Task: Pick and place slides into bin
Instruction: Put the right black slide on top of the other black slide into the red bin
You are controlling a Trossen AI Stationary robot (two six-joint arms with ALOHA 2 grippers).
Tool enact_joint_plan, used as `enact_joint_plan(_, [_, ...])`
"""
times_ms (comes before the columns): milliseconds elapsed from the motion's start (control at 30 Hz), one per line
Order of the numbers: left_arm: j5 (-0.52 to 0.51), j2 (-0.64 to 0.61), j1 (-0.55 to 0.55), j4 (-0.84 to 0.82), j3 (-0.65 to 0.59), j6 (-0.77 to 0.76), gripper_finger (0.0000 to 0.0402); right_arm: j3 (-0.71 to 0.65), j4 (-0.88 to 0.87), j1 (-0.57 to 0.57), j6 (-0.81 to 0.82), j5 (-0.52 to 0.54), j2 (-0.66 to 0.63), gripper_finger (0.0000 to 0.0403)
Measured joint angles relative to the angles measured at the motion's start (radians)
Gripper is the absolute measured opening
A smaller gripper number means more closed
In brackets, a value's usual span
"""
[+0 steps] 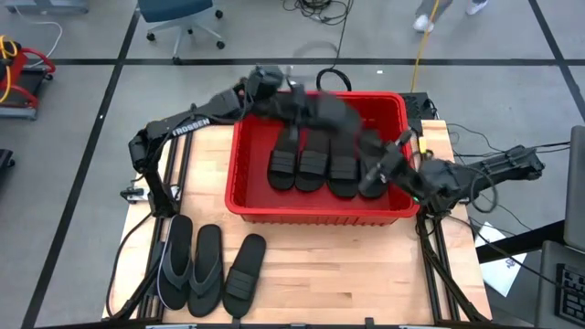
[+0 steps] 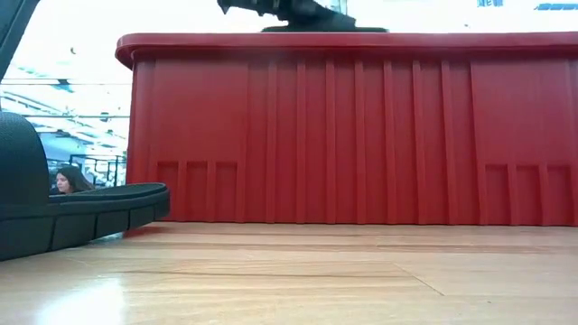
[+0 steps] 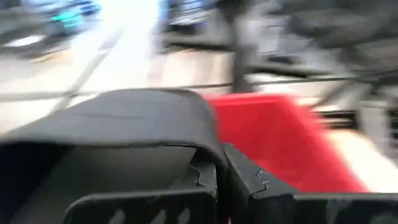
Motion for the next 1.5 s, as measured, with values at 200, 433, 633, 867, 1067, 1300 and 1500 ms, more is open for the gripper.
enact_joint_plan(200, [0.045, 0.000, 0.047, -0.008, 0.000, -0.043, 0.0000, -0.001, -0.010, 0.046, 0.071, -0.028, -0.013, 0.0110])
enact_joint_plan(433, [0.225, 0.000, 0.066, -0.012, 0.000, -0.068, 0.0000, 0.004, -0.079, -0.014, 0.349, -0.404, -0.163, 0.0108])
enact_joint_plan(633, [0.520, 0.000, 0.024, -0.040, 0.000, -0.074, 0.0000, 0.150, -0.482, -0.231, 0.605, -1.069, -0.212, 0.0090])
enact_joint_plan(867, [0.762, 0.000, -0.040, -0.056, 0.000, -0.162, 0.0000, 0.284, -0.614, -0.367, 0.354, -1.047, -0.139, 0.0086])
enact_joint_plan(1067, [0.895, 0.001, -0.115, -0.057, 0.000, -0.233, 0.0000, 0.300, -0.601, -0.489, 0.269, -0.992, -0.106, 0.0100])
enact_joint_plan(1300, [0.988, 0.002, -0.179, -0.057, 0.000, -0.270, 0.0000, 0.300, -0.485, -0.568, 0.251, -1.159, -0.021, 0.0098])
enact_joint_plan(1500, [0.999, 0.002, -0.191, -0.056, 0.000, -0.304, 0.0000, 0.300, -0.361, -0.617, 0.400, -1.885, 0.106, 0.0093])
